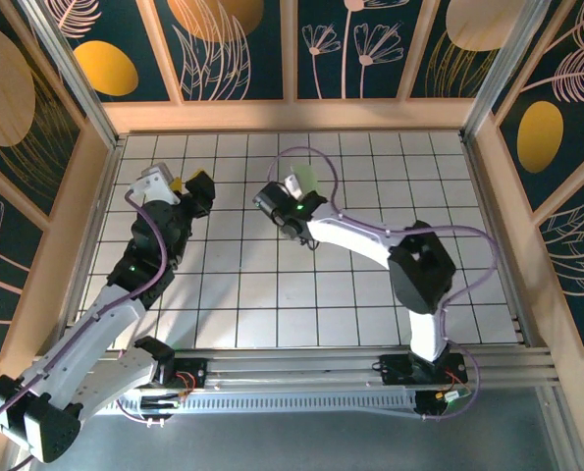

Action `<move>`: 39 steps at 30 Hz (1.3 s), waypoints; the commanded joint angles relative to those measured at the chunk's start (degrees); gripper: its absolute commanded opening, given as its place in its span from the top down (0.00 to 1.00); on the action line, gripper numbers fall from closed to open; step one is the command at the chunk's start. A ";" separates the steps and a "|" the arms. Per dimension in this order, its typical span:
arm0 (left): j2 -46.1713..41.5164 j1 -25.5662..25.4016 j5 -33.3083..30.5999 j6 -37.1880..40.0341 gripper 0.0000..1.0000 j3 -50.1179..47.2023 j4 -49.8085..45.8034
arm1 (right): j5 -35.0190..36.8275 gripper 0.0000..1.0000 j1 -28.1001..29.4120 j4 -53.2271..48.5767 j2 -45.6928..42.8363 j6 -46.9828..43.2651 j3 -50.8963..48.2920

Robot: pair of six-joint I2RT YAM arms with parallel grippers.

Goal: Fold a paper plane with a square sheet of paper (fold left side to right side)

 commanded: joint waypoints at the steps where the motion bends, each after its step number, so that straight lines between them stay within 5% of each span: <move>1: -0.38 -0.12 -3.94 0.70 0.36 -0.85 -1.53 | 5.92 1.00 1.70 -8.75 4.35 4.10 3.69; 7: 1.10 -0.12 -3.19 0.59 0.36 -0.51 -1.79 | -0.84 0.94 2.84 -12.19 10.87 7.55 6.05; 18: 3.92 -0.12 0.96 -0.35 0.33 0.72 -2.52 | -24.72 0.33 -1.26 -3.09 0.21 9.85 1.12; 22: 7.14 -0.12 4.98 -1.99 0.32 1.48 -1.99 | -32.25 0.21 -6.16 5.62 -9.34 11.08 -6.59; 30: 20.25 -0.10 19.18 -7.57 0.33 4.18 -1.18 | -52.71 0.15 -22.70 28.35 -26.09 18.00 -27.58; 39: 38.16 -0.14 34.30 -14.96 0.39 6.87 2.03 | -69.75 0.15 -36.71 46.18 -29.37 27.71 -46.09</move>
